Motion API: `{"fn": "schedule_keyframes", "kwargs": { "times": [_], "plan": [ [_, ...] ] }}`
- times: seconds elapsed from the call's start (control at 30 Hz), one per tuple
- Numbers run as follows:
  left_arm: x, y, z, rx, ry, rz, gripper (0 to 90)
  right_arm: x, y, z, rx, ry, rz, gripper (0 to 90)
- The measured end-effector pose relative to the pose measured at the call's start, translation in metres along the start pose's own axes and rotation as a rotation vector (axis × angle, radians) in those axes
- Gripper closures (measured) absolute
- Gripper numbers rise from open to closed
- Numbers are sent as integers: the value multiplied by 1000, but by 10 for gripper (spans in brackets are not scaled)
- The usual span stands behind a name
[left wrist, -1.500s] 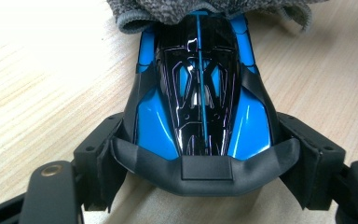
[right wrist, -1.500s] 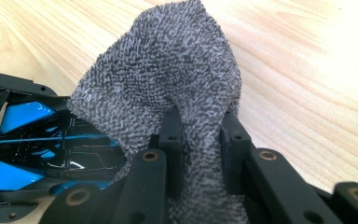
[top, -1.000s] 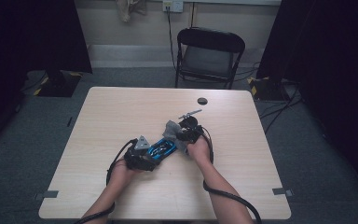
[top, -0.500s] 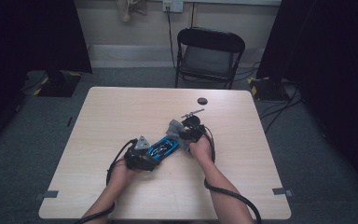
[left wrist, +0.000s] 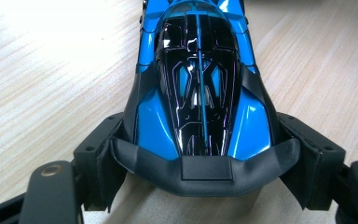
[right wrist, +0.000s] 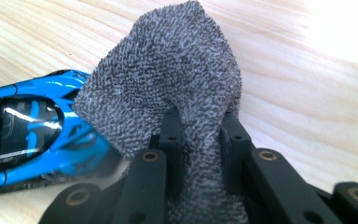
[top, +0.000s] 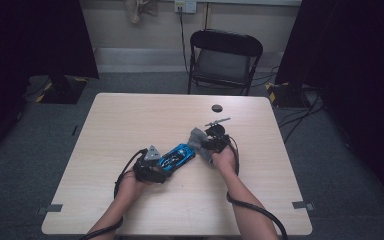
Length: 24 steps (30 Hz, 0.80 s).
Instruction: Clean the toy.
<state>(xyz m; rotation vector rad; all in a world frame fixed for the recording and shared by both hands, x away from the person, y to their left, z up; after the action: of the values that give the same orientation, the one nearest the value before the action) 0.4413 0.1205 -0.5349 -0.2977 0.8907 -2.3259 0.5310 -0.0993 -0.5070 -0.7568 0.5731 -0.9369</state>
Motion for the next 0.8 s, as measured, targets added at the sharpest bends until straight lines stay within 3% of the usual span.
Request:
{"fn": "schedule_keyframes", "kwargs": {
  "times": [0.4, 0.7, 0.8],
  "plan": [
    [0, 0, 0, 0, 0, 0, 239, 6, -37, -16, 40, -33, 44, 753],
    [0, 1, 0, -11, 5, 0, 191, 3, -50, -32, 38, -53, 85, 753],
    [-4, -2, -1, -5, -43, -1, 172, 2, -52, -35, 38, -64, 87, 752]
  ]
}}
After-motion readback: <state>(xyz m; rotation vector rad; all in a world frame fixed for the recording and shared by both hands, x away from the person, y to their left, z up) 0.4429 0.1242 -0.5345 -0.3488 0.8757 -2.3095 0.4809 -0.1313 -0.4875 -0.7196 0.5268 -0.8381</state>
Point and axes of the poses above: each handheld gripper's, and its own axes: y roughly forward along the jaws, z roughly out of its top, x roughly to its right, the point moved 5 cm from there along y, roughly forward along the jaws, and after that the axes turned 2 degrees about y, right-handed, at the moved point
